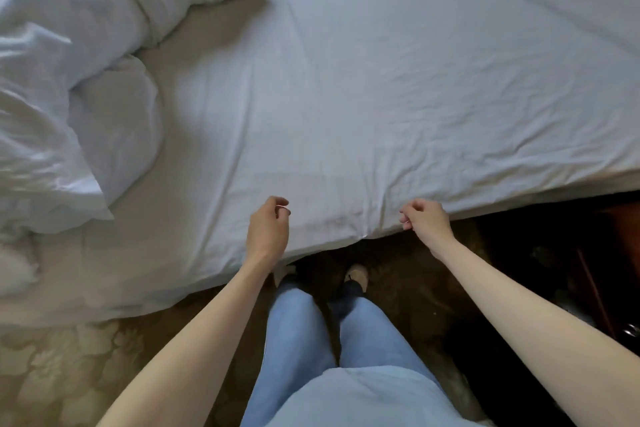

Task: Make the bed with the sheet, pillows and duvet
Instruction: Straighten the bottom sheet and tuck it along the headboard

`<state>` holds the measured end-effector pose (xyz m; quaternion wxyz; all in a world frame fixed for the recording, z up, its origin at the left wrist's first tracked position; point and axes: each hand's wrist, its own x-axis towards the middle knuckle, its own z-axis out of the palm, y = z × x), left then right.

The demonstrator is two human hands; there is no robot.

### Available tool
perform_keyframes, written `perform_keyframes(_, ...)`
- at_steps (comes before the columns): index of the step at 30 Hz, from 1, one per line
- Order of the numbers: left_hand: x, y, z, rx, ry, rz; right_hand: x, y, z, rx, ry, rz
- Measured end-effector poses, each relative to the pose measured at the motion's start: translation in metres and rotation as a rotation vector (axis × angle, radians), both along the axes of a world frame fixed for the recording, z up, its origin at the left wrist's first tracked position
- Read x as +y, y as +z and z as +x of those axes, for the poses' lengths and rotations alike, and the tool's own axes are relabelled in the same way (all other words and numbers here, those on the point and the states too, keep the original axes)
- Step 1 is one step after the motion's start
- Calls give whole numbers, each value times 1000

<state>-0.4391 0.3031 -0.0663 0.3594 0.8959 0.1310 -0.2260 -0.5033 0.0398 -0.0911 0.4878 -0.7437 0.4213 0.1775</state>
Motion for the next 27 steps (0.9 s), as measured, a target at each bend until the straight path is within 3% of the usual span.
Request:
perform_keyframes(8,-47,63,49,-43,35,-269,-25,93,60,-220,-64,52)
perform_keyframes(17,-80,84,114,-19,60,-438,-43,131,103,-287,-160,109)
perform_keyframes(27,-143,86,136,33,68,-411,-121,133,106,-329,-284,149)
